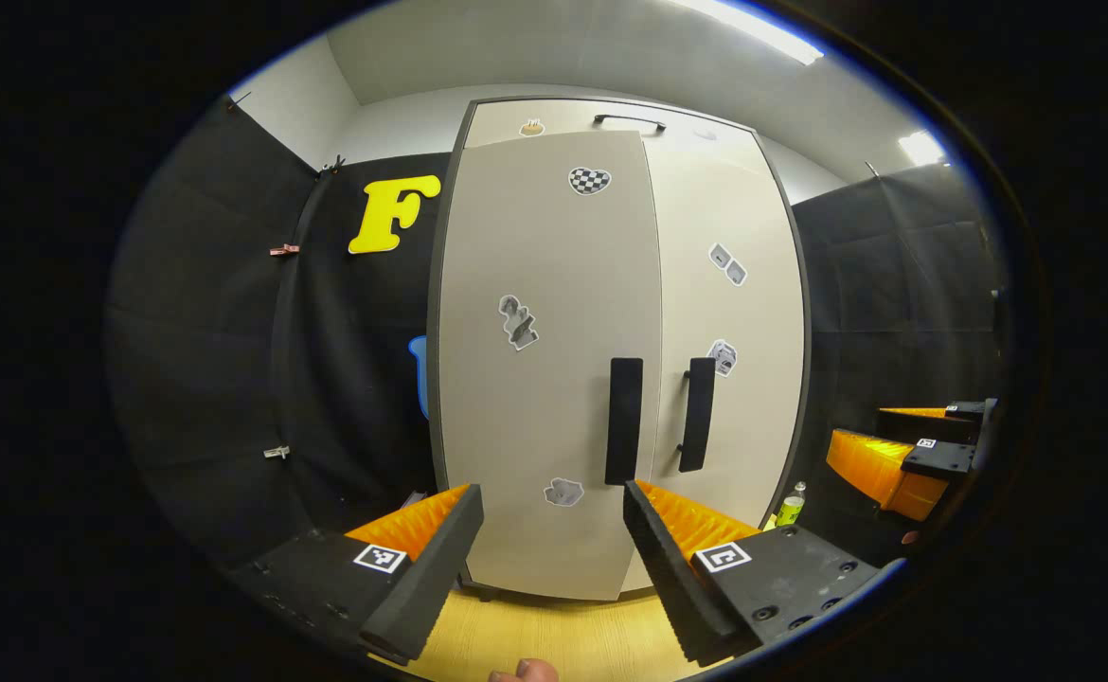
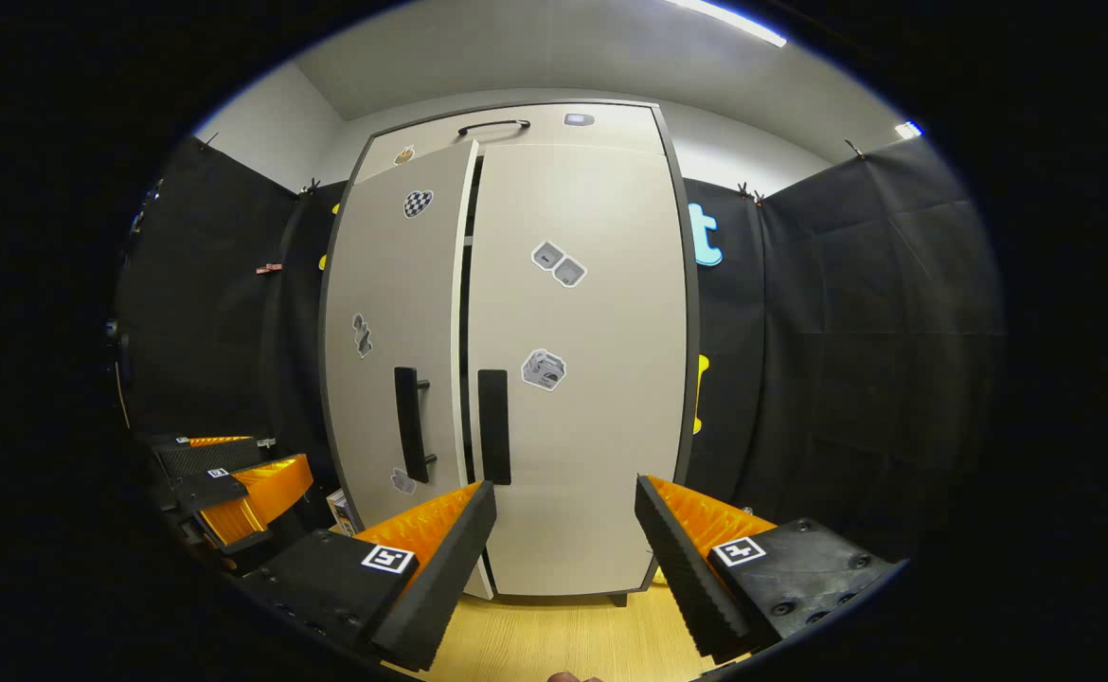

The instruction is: Grab one shoe with the right hand and put it into the shoe cabinet, grab the other shoe with the left hand and put it into the shoe cabinet; then close the right door with the right hand and the left door with the left hand.

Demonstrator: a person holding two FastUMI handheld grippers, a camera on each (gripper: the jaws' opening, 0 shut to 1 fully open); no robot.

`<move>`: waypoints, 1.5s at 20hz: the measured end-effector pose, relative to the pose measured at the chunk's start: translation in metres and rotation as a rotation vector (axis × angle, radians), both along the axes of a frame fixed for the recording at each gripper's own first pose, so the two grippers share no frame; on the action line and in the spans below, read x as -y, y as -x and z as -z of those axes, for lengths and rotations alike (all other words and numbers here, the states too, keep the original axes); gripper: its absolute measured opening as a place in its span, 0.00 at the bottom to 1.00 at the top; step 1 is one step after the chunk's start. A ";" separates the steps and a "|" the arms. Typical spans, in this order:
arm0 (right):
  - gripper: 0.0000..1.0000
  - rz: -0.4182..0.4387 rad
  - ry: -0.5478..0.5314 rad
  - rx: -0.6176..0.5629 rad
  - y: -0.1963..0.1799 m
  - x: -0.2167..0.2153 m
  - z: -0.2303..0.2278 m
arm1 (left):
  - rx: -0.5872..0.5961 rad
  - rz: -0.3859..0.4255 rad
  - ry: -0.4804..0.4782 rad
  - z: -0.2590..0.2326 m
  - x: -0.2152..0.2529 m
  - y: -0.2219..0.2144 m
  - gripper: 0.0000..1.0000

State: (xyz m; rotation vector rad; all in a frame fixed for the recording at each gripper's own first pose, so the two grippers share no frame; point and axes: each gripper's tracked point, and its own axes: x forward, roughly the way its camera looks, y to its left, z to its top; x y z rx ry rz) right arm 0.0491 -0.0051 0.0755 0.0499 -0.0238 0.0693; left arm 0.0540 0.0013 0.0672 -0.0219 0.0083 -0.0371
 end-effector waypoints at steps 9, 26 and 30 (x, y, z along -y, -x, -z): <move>0.98 0.003 0.003 0.004 -0.002 0.002 -0.002 | 0.010 0.000 -0.015 -0.003 0.006 0.000 0.95; 0.98 -0.008 -0.002 0.013 -0.005 0.000 -0.002 | 0.018 -0.014 -0.033 -0.007 0.007 0.000 0.95; 0.98 -0.013 -0.010 0.015 -0.007 0.006 -0.002 | 0.015 -0.027 -0.030 -0.007 0.010 0.001 0.95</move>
